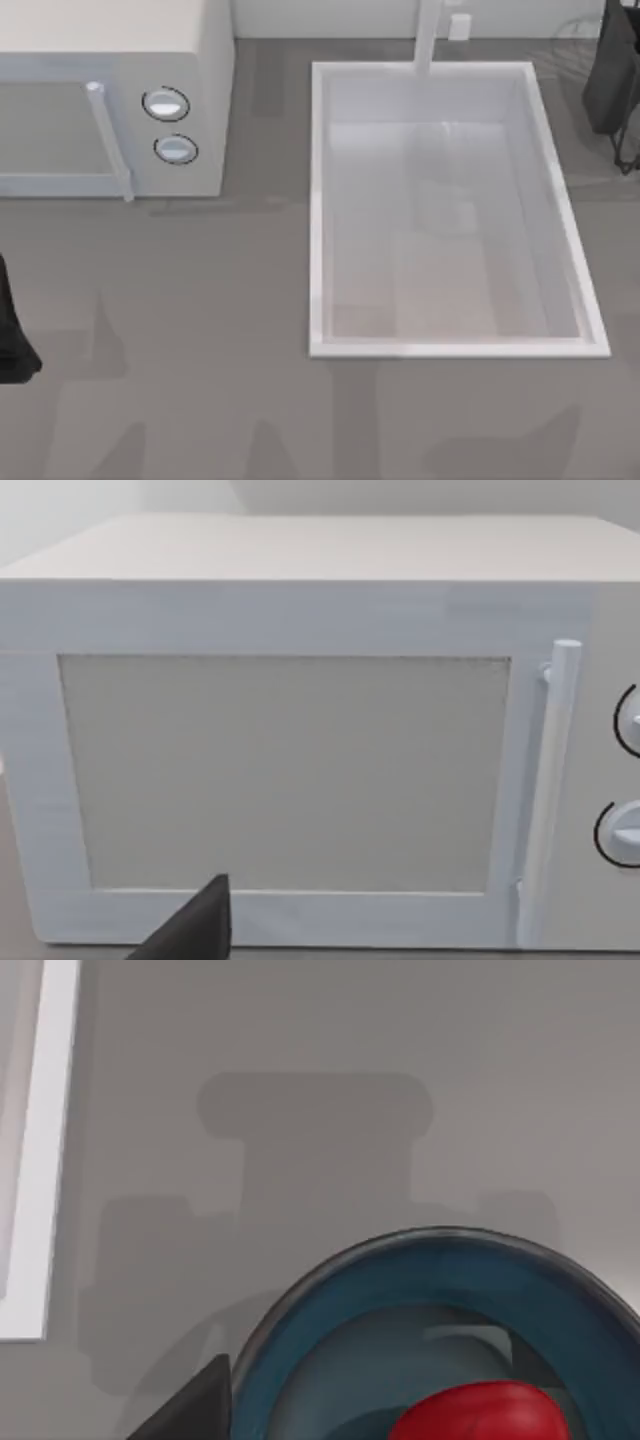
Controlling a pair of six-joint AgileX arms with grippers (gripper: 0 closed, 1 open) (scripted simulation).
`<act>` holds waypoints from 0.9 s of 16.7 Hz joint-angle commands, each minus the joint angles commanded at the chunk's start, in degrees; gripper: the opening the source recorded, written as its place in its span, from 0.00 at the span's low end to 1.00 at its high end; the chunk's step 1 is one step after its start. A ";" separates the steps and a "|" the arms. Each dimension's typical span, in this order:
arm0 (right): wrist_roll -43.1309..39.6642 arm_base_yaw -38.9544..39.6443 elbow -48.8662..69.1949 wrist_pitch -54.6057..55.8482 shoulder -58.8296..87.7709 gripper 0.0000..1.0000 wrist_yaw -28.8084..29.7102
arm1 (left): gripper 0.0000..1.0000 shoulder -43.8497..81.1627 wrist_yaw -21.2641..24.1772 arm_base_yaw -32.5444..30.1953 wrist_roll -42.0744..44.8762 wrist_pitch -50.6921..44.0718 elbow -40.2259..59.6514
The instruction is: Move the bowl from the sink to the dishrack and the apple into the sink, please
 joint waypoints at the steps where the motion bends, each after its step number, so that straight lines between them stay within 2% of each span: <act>1: -1.09 -1.08 3.23 -3.73 5.64 1.00 0.04 | 1.00 0.00 0.00 0.00 0.00 0.00 0.00; 5: -4.94 -5.05 15.03 -17.02 25.48 1.00 0.18 | 1.00 0.00 0.00 0.00 0.00 0.00 0.00; 8: -6.99 -7.23 21.63 -24.23 35.04 1.00 0.18 | 1.00 0.00 0.00 0.00 0.00 0.00 0.00; 15: -8.18 -8.54 25.57 -28.53 40.01 1.00 0.12 | 1.00 0.00 0.00 0.00 0.00 0.00 0.00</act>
